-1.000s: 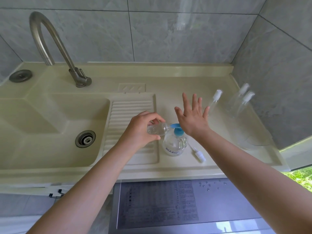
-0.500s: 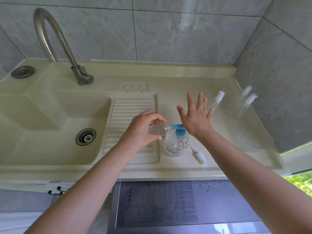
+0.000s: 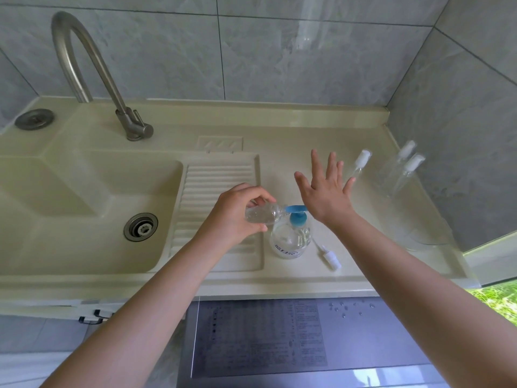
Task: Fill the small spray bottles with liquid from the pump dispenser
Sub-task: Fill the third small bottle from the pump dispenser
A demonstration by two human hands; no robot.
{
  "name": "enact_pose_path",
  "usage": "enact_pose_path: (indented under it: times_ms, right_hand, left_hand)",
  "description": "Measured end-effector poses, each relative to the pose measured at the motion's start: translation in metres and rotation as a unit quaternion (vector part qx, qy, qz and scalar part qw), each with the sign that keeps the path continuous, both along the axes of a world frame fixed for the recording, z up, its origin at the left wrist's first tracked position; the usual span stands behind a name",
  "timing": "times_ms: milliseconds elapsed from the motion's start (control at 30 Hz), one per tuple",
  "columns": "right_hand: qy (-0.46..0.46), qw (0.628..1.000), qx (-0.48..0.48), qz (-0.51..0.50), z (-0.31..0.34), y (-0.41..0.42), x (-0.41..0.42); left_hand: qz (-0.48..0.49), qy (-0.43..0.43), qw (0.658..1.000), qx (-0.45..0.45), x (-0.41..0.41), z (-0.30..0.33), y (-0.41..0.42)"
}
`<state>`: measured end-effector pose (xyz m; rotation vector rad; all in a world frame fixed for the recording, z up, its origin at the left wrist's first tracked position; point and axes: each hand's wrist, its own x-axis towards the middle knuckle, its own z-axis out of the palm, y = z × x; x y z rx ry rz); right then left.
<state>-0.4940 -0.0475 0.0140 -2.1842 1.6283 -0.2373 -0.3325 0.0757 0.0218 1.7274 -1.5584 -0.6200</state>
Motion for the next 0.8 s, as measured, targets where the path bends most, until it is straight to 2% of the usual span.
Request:
enact_pose_path:
  times_ms: [367, 533, 600, 733, 800]
  right_hand:
    - [0.086, 0.994, -0.068, 0.021, -0.007, 0.001, -0.002]
    - [0.065, 0.991, -0.113, 0.011, 0.006, 0.002, 0.001]
    - [0.084, 0.987, -0.133, 0.023, 0.004, 0.003, 0.002]
    - [0.072, 0.994, -0.076, 0.012, -0.008, 0.005, 0.001]
    - [0.087, 0.991, -0.099, 0.018, -0.009, 0.005, 0.001]
  left_hand:
    - [0.0, -0.007, 1.0, 0.012, -0.001, 0.003, 0.0]
    - [0.0, -0.012, 1.0, 0.008, -0.001, 0.001, 0.002]
    - [-0.001, -0.012, 1.0, 0.009, -0.001, 0.002, 0.001]
    - [-0.001, -0.014, 1.0, 0.005, -0.002, 0.003, 0.0]
    - [-0.004, -0.018, 1.0, 0.002, -0.002, 0.002, 0.0]
